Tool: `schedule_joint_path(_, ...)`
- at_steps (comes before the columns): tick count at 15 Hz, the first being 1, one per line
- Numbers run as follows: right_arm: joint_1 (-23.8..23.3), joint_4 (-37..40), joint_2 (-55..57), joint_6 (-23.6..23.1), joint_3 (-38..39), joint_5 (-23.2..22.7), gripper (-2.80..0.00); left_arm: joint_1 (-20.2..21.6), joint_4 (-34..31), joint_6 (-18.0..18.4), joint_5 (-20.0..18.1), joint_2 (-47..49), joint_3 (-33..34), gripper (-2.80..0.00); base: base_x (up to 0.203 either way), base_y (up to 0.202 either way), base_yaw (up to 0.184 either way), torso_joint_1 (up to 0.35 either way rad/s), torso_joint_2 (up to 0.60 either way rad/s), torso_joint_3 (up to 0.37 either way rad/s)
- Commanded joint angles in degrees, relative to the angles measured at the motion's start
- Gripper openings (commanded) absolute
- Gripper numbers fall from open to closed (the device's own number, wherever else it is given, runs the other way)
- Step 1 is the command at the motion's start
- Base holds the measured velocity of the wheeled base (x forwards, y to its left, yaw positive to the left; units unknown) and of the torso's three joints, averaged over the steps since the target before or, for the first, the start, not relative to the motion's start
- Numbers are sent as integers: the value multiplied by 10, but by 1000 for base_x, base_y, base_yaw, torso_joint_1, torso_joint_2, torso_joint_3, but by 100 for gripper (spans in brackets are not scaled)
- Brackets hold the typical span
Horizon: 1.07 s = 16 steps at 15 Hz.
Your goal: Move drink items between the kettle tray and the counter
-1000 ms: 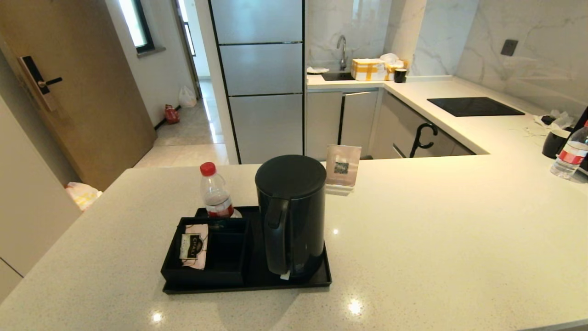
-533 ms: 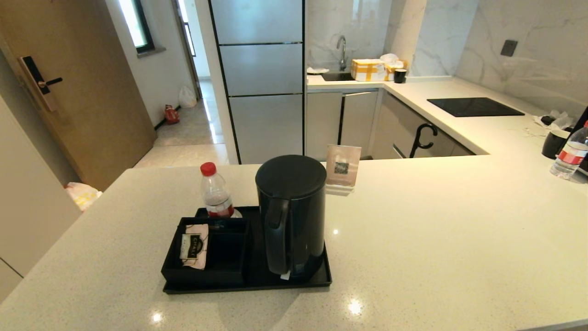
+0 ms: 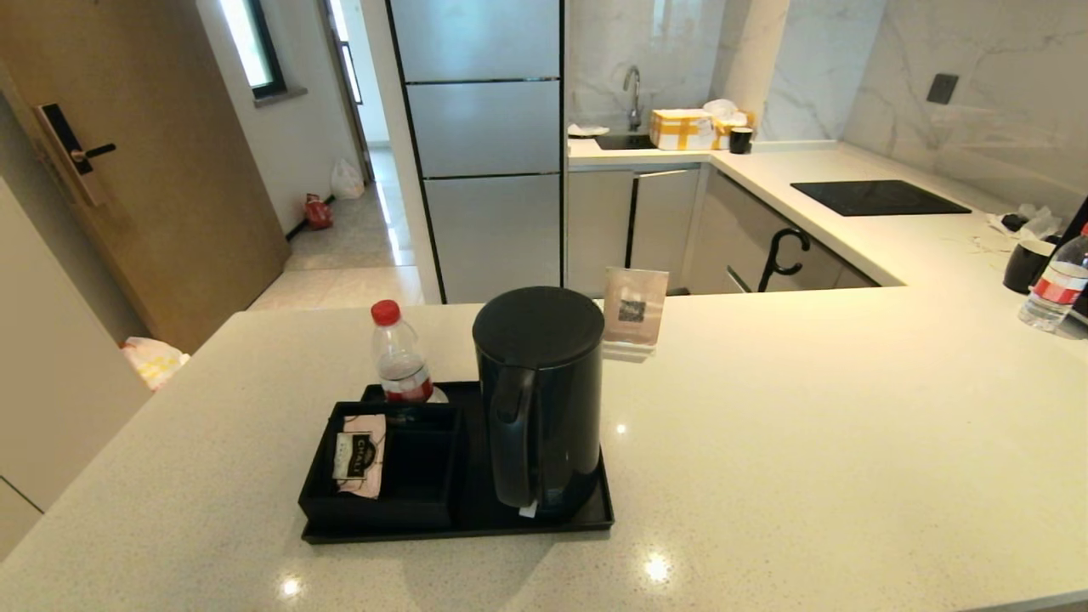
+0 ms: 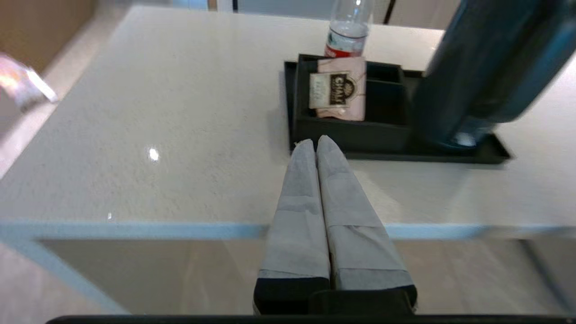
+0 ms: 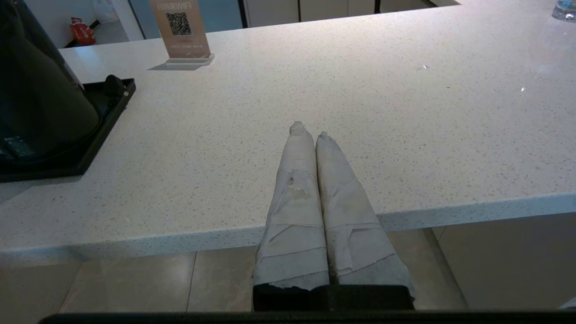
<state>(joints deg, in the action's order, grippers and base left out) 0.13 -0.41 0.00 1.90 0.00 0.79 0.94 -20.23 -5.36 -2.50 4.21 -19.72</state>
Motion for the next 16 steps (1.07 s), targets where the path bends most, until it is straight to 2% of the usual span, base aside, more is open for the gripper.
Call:
schedule_joint_path(1,0,0,0,0,0,0,-280,-1,131,23,10,-35,145,-280,0,0,0,0,0,0)
schedule_joint_path(2,0,0,0,0,0,0,-280,-2,180,36,16,-39,177,-280,0,0,0,0,0,0)
schedule_joint_path(4,0,0,0,0,0,0,-280,-2,200,48,24,-42,195,-280,0,0,0,0,0,0)
schedule_joint_path(16,0,0,1,6,0,0,-280,-2,201,49,25,-42,197,-280,0,0,0,0,0,0)
